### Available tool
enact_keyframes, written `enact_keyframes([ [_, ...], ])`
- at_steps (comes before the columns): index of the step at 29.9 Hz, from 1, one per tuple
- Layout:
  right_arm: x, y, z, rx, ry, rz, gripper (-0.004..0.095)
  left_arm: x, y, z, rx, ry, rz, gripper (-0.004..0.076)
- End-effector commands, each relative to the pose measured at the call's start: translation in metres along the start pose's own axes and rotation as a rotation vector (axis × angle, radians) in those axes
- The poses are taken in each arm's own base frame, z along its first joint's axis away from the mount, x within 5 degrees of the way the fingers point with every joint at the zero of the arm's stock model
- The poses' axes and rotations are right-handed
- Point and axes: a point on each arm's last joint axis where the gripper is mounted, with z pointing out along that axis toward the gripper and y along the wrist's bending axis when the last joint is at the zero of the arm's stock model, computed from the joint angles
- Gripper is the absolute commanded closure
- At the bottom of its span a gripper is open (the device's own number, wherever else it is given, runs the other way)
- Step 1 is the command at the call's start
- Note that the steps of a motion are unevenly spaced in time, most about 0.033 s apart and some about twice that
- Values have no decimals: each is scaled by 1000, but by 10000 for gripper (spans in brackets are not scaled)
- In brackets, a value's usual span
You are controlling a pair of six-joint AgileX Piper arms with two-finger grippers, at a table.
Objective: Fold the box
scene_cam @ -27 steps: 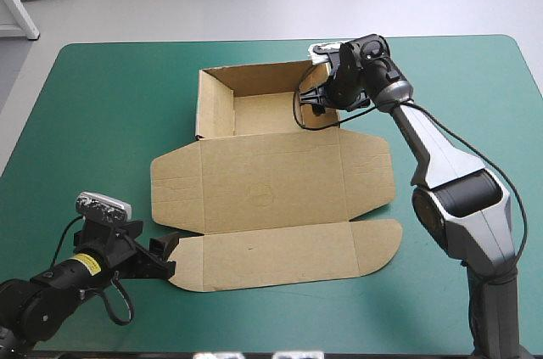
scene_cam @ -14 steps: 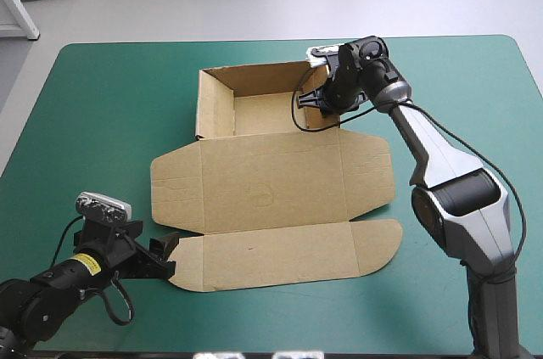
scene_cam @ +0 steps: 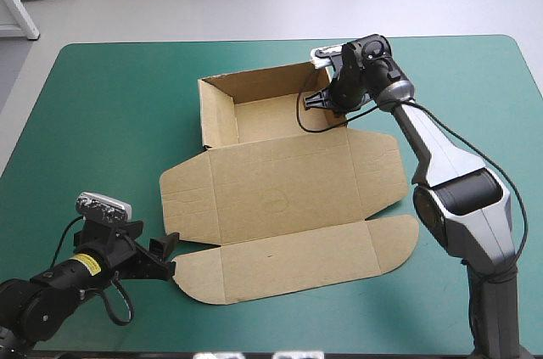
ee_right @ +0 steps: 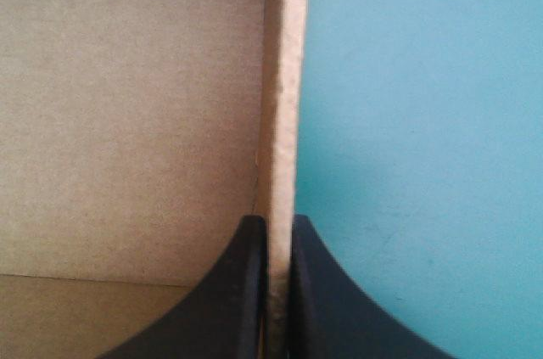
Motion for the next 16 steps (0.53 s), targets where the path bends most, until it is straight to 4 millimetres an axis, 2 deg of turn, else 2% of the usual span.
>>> enact_keyframes([
  [1, -7, -32, -39, 76, -83, 28, 921, -11, -2, -5, 13, -72, -16, 227],
  [9, -7, -104, -44, 147, -85, 166, 921, -11, -2, -5, 10, -72, -11, 232],
  [16, 3, -172, -50, 248, -83, 282, 921, -11, -2, -5, 10, -74, -11, 232],
])
